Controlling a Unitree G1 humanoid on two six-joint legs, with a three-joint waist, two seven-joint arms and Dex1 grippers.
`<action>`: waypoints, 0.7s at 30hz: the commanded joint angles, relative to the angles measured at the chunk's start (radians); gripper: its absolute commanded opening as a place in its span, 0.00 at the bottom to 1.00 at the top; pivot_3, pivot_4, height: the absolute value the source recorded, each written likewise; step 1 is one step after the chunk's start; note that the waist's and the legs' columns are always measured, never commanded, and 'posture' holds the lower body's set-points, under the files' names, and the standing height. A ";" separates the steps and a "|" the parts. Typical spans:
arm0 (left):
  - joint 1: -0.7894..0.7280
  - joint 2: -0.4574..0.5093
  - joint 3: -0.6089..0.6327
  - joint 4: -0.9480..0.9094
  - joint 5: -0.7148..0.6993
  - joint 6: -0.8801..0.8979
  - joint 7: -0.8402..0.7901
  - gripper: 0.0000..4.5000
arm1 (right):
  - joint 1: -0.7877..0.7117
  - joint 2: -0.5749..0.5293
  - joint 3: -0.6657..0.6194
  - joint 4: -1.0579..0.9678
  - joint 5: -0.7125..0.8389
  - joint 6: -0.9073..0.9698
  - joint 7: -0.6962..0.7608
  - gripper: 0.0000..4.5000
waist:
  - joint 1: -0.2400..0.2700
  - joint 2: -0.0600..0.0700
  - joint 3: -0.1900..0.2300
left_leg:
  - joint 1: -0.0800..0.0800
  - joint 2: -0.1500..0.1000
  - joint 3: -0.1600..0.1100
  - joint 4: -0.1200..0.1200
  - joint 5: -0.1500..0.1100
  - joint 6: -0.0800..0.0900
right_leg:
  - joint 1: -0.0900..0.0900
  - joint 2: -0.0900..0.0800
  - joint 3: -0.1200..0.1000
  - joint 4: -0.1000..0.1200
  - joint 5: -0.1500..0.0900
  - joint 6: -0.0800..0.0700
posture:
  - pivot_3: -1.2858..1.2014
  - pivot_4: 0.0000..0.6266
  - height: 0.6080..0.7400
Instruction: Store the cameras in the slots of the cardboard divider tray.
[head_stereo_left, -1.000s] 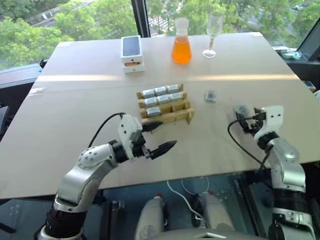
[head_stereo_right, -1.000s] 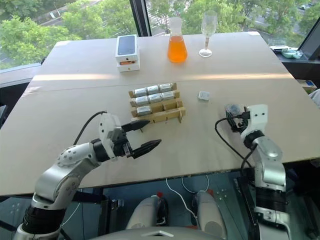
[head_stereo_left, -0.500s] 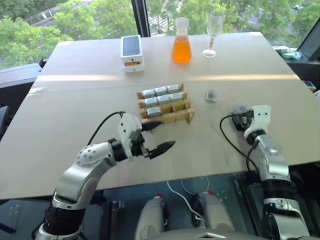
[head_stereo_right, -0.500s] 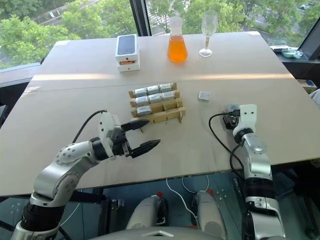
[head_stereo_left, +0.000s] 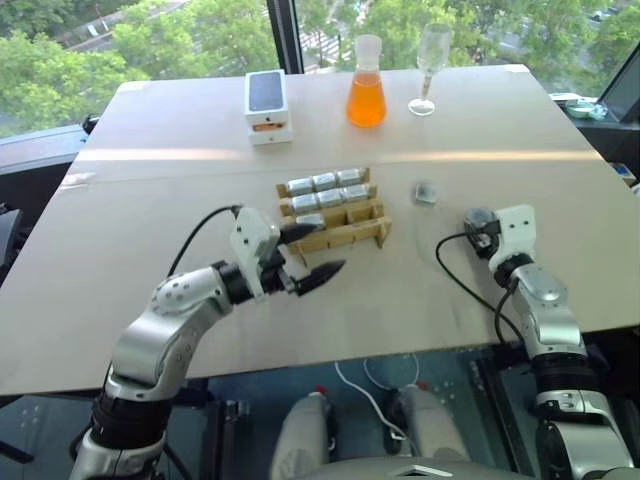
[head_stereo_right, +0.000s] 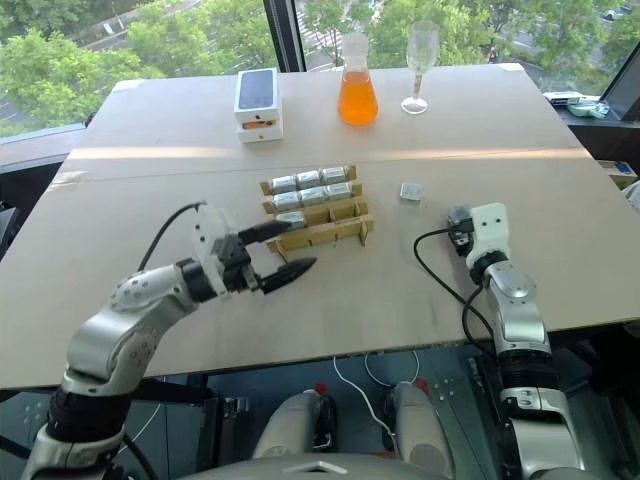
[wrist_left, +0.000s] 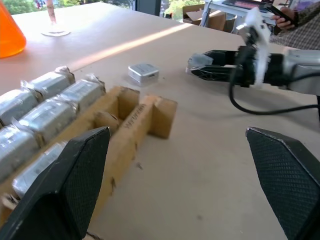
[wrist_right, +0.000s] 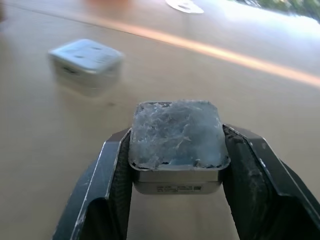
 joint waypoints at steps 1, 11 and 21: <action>-0.145 0.023 -0.019 0.084 -0.057 0.080 -0.106 1.00 | -0.106 -0.101 0.149 -0.066 -0.123 -0.310 0.146 0.43 | -0.003 -0.001 0.001 | 0.000 0.000 0.001 0.000 0.000 0.000 | 0.000 0.001 0.002 0.000 0.000 0.000 | 0.52 0.24 1.00; -0.543 0.059 -0.254 0.437 0.105 0.048 -0.486 1.00 | -0.401 -0.183 0.365 0.080 -0.301 -0.796 0.244 0.43 | 0.004 -0.008 0.005 | 0.001 0.001 0.004 -0.002 0.003 -0.005 | -0.001 0.004 0.003 -0.002 0.002 -0.004 | 0.52 0.24 1.00; -0.617 0.042 -0.317 0.504 0.174 0.053 -0.630 1.00 | -0.487 -0.171 0.381 0.166 -0.384 -0.885 0.189 0.43 | 0.004 -0.010 0.008 | -0.002 0.001 0.004 0.003 0.003 -0.005 | -0.002 0.002 0.003 -0.001 0.002 -0.004 | 0.52 0.24 1.00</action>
